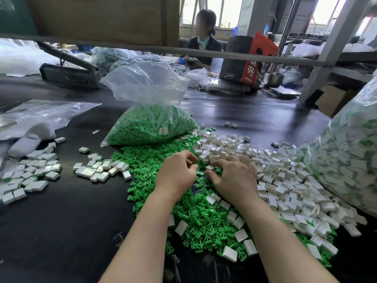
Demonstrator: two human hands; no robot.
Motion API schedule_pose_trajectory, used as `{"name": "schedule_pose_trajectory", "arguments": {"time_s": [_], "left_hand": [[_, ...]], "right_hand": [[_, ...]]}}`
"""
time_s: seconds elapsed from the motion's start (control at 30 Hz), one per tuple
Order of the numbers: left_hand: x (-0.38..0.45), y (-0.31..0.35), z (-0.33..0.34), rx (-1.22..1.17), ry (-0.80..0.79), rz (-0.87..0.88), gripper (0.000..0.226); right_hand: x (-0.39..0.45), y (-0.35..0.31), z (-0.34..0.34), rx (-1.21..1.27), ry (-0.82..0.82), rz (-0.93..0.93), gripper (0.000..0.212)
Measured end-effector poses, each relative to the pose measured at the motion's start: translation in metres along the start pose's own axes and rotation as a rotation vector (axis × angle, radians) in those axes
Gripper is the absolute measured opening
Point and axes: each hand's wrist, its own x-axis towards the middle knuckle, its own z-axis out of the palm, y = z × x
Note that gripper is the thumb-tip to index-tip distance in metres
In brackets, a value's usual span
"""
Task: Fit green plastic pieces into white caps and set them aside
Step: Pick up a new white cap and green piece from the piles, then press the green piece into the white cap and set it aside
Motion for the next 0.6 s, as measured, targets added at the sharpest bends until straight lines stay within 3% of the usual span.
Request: {"name": "schedule_pose_trajectory", "arguments": {"time_s": [0.13,0.33,0.5,0.6], "left_hand": [[0.001,-0.002,0.002,-0.012,-0.083,-0.039,0.011],[0.000,0.000,0.004,-0.124,-0.073,-0.057,0.013],[0.001,0.005,0.000,-0.407,-0.013,-0.073,0.007],[0.003,0.004,-0.004,-0.571,0.078,-0.163,0.010]], "right_hand": [[0.001,-0.005,0.000,0.037,0.026,-0.047,0.026],[0.000,-0.005,-0.001,0.165,0.121,-0.092,0.014],[0.000,-0.014,-0.011,0.554,0.090,-0.141,0.010],[0.001,-0.015,-0.016,0.554,0.033,-0.165,0.017]]}}
